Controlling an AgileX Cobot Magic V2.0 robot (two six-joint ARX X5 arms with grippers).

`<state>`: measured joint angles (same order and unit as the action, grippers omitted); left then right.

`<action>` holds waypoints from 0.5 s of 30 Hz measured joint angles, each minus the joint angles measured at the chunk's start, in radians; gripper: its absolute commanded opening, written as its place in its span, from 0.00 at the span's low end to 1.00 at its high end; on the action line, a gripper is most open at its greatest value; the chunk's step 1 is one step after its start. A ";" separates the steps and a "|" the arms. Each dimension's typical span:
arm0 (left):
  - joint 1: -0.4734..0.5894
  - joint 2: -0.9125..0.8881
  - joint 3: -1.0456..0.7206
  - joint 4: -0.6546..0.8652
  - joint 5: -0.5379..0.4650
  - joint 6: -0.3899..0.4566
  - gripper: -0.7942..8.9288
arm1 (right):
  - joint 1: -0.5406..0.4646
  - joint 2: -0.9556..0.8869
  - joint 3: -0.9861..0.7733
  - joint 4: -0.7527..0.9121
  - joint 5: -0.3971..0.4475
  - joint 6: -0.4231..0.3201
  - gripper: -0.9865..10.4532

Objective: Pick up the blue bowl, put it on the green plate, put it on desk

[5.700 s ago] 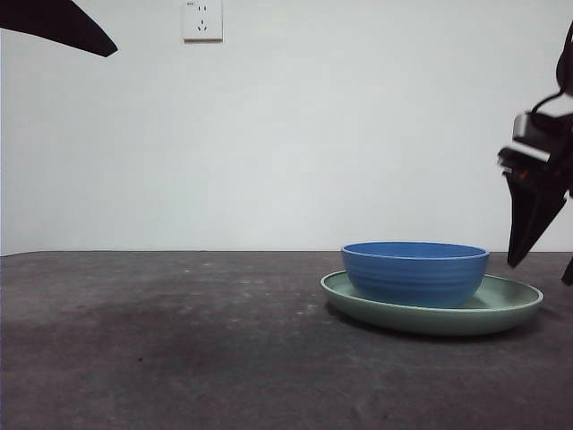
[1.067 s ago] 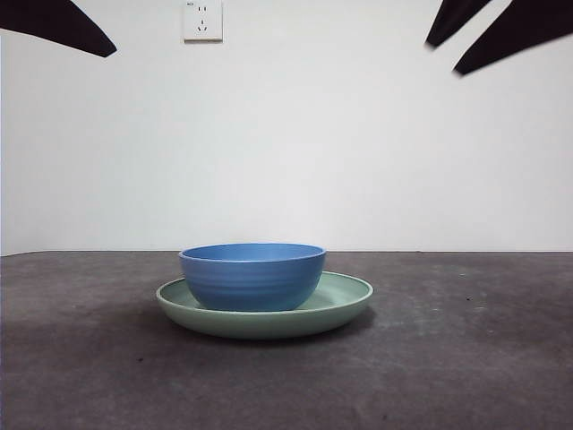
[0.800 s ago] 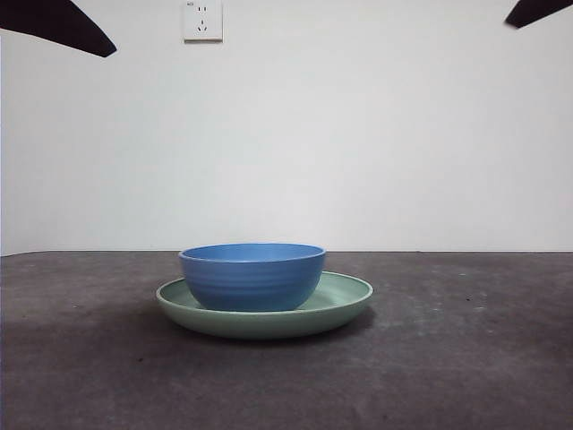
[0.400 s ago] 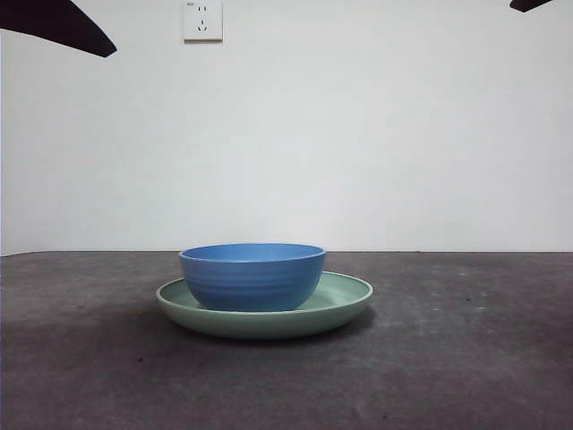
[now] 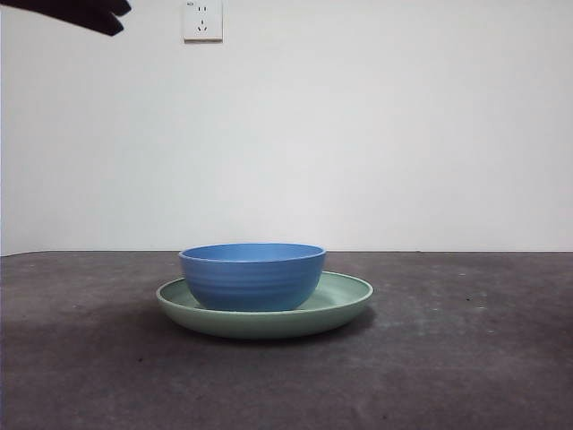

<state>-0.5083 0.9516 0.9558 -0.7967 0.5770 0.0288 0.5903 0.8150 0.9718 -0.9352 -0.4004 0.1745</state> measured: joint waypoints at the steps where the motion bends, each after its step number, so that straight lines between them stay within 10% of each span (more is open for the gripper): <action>1: 0.000 0.000 0.000 0.000 0.000 0.000 0.09 | 0.000 0.000 0.000 0.000 0.000 -0.003 0.09; 15: 0.000 0.000 0.000 0.000 0.000 0.000 0.09 | 0.000 0.000 0.000 0.007 0.002 -0.010 0.09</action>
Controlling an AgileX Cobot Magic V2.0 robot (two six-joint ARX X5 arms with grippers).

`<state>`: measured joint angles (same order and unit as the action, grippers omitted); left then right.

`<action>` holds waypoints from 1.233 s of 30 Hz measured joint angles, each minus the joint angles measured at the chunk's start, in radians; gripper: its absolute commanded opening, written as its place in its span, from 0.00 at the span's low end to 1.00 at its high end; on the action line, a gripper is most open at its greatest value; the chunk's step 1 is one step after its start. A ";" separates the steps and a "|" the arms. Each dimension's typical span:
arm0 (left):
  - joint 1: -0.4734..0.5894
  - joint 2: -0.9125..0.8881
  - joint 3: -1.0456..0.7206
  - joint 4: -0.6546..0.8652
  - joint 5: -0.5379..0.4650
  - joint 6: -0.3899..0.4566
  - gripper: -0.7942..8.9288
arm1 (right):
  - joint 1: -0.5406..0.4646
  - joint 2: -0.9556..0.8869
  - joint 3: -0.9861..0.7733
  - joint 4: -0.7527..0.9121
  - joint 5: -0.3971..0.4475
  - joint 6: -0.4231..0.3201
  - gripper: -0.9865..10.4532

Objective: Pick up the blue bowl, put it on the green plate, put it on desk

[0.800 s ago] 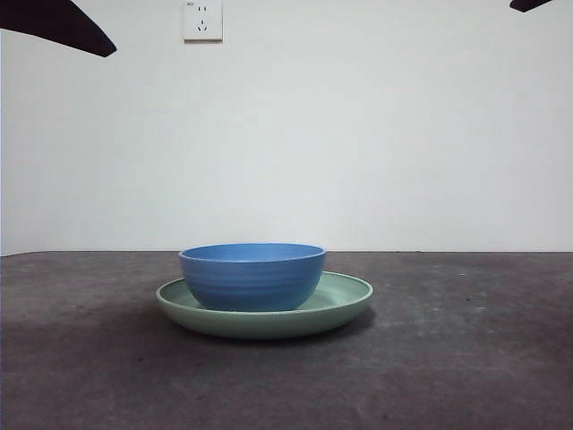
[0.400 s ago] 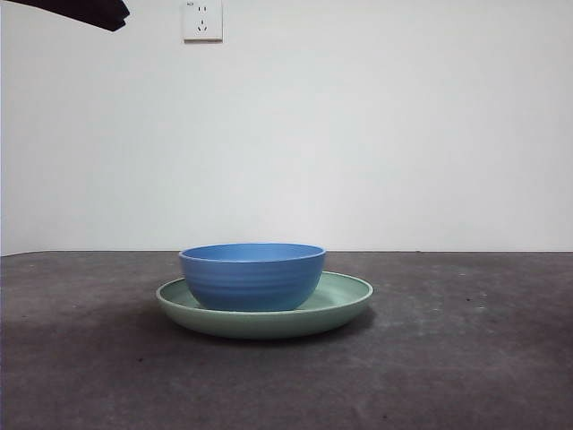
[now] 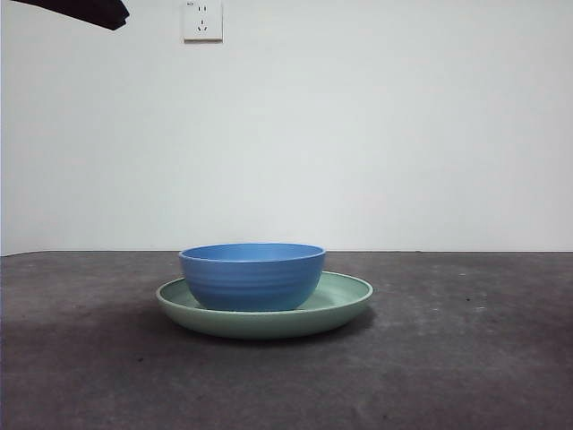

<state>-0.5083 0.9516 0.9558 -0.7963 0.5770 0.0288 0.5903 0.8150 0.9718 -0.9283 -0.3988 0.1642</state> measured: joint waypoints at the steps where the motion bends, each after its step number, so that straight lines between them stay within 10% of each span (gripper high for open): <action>1: 0.000 0.000 0.000 0.000 0.000 0.000 0.09 | 0.000 0.000 0.000 0.000 0.000 0.000 0.09; 17: 0.046 -0.087 0.000 0.029 -0.040 0.058 0.09 | 0.000 0.000 0.000 0.000 0.000 0.000 0.09; 30: 0.397 -0.509 -0.364 0.837 -0.365 0.109 0.09 | 0.000 0.000 0.000 0.000 0.000 0.000 0.09; 37: 0.478 -0.695 -0.611 0.867 -0.504 0.111 0.09 | 0.000 0.000 0.000 0.001 0.000 0.000 0.09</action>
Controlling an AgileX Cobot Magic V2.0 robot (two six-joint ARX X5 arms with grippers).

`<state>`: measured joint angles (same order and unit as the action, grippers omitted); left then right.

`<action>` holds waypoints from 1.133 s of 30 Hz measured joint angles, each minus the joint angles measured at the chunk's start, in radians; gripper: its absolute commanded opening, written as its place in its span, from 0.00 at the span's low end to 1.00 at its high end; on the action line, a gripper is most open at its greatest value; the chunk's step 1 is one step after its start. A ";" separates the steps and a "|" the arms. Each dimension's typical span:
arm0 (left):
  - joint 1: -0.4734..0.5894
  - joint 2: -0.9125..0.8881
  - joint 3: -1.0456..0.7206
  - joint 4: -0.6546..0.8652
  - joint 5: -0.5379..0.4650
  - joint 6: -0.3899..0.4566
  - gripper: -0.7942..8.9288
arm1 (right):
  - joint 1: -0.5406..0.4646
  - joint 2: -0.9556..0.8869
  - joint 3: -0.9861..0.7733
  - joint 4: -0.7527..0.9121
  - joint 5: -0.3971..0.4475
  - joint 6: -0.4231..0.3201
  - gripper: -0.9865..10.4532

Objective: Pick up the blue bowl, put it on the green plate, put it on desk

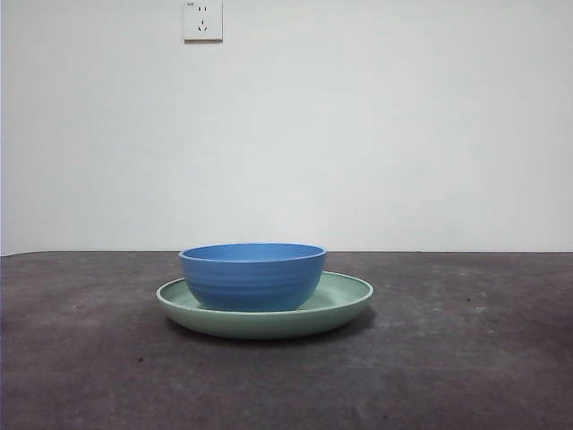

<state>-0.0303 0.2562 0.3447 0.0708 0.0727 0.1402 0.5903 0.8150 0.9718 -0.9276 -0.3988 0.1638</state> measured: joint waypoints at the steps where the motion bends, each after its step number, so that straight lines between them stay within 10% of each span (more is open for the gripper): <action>1: 0.007 -0.021 -0.029 0.000 0.000 0.000 0.09 | 0.000 0.000 0.000 0.000 0.000 0.000 0.09; 34: 0.023 -0.253 -0.312 -0.249 -0.004 -0.028 0.09 | 0.000 0.000 0.000 0.001 0.000 0.000 0.09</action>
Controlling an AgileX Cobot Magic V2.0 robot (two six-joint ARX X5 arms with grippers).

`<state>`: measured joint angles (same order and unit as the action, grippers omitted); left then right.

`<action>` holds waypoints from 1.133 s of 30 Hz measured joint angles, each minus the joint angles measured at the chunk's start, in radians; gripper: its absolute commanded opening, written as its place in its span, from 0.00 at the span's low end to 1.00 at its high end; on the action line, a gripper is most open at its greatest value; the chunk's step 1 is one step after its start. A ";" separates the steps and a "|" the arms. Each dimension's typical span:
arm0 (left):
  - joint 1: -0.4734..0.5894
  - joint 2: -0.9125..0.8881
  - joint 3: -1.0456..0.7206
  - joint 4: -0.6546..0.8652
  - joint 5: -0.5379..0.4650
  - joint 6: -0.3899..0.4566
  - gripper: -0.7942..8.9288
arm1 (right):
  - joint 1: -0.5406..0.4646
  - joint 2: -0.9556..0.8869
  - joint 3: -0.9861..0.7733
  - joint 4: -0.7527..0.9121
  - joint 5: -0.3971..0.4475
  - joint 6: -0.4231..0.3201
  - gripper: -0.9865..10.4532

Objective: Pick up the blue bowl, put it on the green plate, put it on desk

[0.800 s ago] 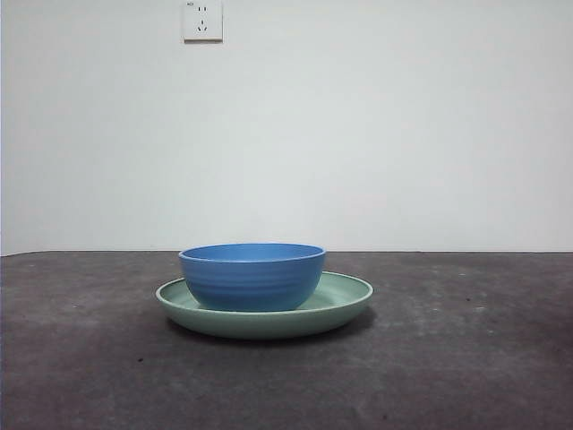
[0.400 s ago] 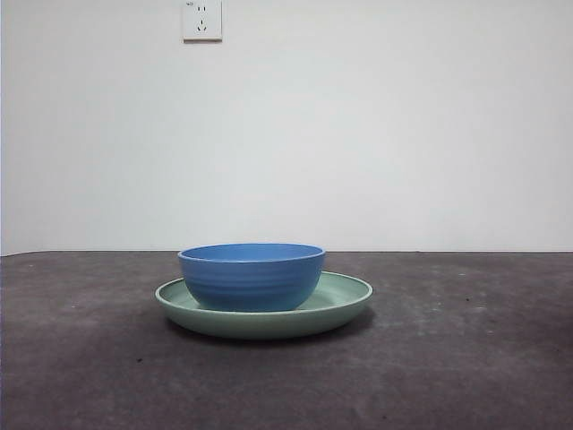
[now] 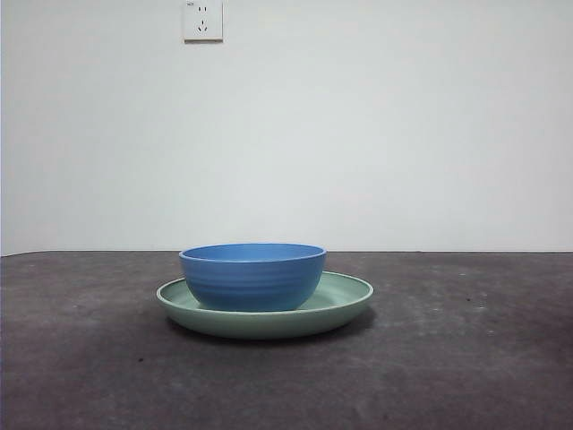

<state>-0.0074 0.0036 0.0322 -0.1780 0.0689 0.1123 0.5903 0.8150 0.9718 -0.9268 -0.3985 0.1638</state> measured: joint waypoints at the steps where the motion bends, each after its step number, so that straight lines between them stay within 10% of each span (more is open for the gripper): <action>1: 0.000 0.000 0.000 0.000 0.000 -0.001 0.09 | 0.000 0.000 0.000 0.000 0.000 0.000 0.09; 25: 0.000 0.000 0.000 0.000 0.000 -0.006 0.09 | -0.019 -0.015 0.000 0.003 0.021 -0.026 0.09; 34: 0.000 0.000 0.000 0.000 0.000 -0.006 0.09 | -0.325 -0.241 -0.048 0.233 0.078 -0.117 0.09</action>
<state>-0.0074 0.0036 0.0326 -0.1780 0.0689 0.1062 0.2649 0.5743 0.9237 -0.6933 -0.3202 0.0471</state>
